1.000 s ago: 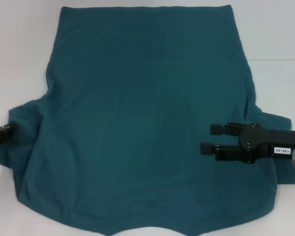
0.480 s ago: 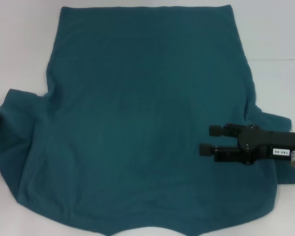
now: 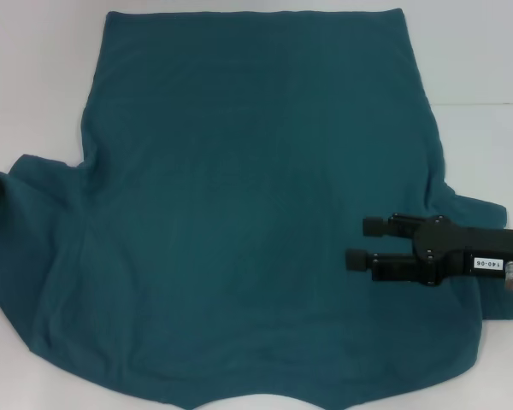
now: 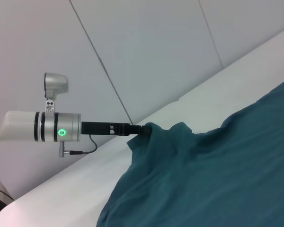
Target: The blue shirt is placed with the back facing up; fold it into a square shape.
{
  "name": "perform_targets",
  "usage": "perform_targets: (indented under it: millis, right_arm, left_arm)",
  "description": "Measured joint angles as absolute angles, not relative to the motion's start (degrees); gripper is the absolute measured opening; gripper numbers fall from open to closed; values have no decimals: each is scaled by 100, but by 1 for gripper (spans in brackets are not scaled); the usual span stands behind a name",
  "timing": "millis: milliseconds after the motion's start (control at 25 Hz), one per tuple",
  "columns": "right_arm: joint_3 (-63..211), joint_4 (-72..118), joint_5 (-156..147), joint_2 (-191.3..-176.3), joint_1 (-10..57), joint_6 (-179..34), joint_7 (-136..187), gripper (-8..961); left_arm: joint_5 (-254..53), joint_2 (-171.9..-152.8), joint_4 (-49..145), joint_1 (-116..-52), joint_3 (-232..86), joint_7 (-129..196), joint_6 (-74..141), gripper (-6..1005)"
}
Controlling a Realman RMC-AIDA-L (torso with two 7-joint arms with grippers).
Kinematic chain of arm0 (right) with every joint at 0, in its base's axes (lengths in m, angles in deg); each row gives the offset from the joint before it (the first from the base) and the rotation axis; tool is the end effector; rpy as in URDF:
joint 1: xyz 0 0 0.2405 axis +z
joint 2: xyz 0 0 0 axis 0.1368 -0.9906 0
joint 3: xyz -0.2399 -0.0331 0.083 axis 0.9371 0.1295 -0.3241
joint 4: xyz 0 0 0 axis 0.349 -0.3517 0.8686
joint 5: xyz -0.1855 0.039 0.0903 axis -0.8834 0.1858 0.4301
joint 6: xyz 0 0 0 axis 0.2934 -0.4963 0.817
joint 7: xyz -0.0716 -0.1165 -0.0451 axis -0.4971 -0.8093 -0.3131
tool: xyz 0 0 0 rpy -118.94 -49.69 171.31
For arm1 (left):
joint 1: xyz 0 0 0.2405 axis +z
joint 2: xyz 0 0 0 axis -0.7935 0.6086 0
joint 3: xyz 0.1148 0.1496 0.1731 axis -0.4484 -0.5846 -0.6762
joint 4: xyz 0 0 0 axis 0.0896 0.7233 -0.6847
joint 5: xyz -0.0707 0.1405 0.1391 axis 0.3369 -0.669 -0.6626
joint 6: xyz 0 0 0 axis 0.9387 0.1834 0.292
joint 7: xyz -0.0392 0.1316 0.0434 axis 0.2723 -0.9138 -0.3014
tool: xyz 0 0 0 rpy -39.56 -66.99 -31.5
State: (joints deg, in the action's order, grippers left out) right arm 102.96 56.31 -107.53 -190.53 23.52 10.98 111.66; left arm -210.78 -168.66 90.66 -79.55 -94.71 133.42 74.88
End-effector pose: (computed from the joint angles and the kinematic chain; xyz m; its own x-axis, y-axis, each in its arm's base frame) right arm 0.2574 0.3273 -0.0014 0.6904 -0.4918 -0.5305 -0.5840 -0.8117 -0.0075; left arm -0.3707 0.3675 0.0693 0.4998 0.5338 0.6821 0.8409 -0.1102 -0.5299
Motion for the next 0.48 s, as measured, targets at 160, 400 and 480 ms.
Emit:
perform_targets:
  millis: [160,400,480]
  right_arm:
    - [10296,5631,-10753,-19053,2340,1104,11174,895]
    - [10296,5631,-10753,-19053,2334,1098,11185,895]
    - [10296,5631,-10753,-19053,2337,1092,11190,895]
  left_arm:
    - [-21077,-16859,9086,-7981,-9471,13342,7487,10]
    - [-21076,-16869,9145,-7962,-9497,13353,7581,11]
    - [-21076,-16897,9231,-7927,-9534,13381,7689,12]
